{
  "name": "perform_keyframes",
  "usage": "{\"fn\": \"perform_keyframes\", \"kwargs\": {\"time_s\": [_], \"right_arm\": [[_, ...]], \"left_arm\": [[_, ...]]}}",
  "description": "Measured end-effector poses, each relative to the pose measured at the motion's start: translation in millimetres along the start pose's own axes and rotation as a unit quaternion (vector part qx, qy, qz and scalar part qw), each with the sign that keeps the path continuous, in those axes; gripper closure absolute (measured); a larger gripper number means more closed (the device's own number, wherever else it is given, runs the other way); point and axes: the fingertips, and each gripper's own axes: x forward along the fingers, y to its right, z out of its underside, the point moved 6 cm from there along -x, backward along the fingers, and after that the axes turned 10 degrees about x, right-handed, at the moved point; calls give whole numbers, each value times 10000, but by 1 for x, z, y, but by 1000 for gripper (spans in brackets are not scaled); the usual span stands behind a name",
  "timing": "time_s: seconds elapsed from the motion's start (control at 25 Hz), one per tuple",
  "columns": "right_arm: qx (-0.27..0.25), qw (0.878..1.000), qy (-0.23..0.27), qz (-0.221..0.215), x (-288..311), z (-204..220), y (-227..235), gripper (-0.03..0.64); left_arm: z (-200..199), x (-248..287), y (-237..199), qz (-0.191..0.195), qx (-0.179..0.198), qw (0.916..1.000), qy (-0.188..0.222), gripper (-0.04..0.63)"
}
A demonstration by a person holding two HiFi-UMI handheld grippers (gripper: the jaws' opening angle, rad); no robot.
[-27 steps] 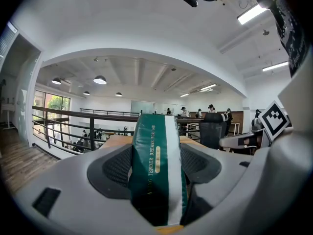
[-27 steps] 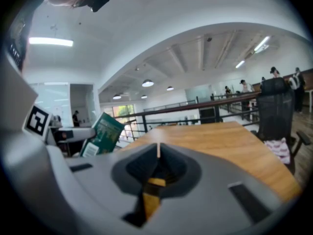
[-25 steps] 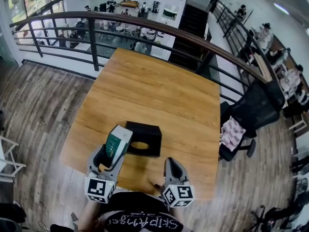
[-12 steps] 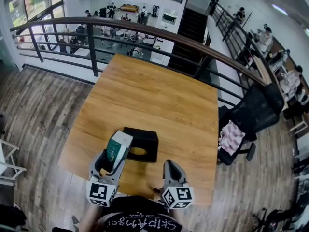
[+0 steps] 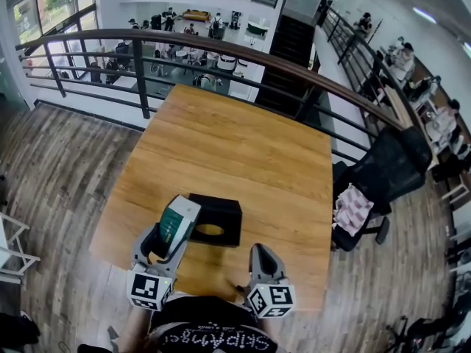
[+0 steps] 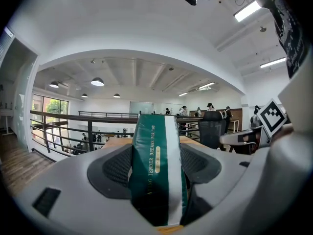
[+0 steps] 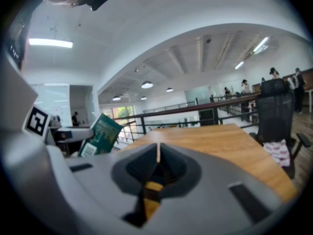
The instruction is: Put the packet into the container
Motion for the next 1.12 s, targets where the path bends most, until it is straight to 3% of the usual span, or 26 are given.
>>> {"fn": "perform_keyframes", "kwargs": {"time_s": [0.44,0.8,1.12], "right_arm": [[25,10000,-33,25,-2,-2,2,580],[96,9996,0,276,-9,-1,15,578],[119,9992,42,388,-11,-4,20,578]], "left_arm": [[-9,9,-10,252,230,9994,-58,259],[-13,40,-3,1006,426,9940,-46,259],[-19,59,-4,1332,573,9894,-75,262]]}}
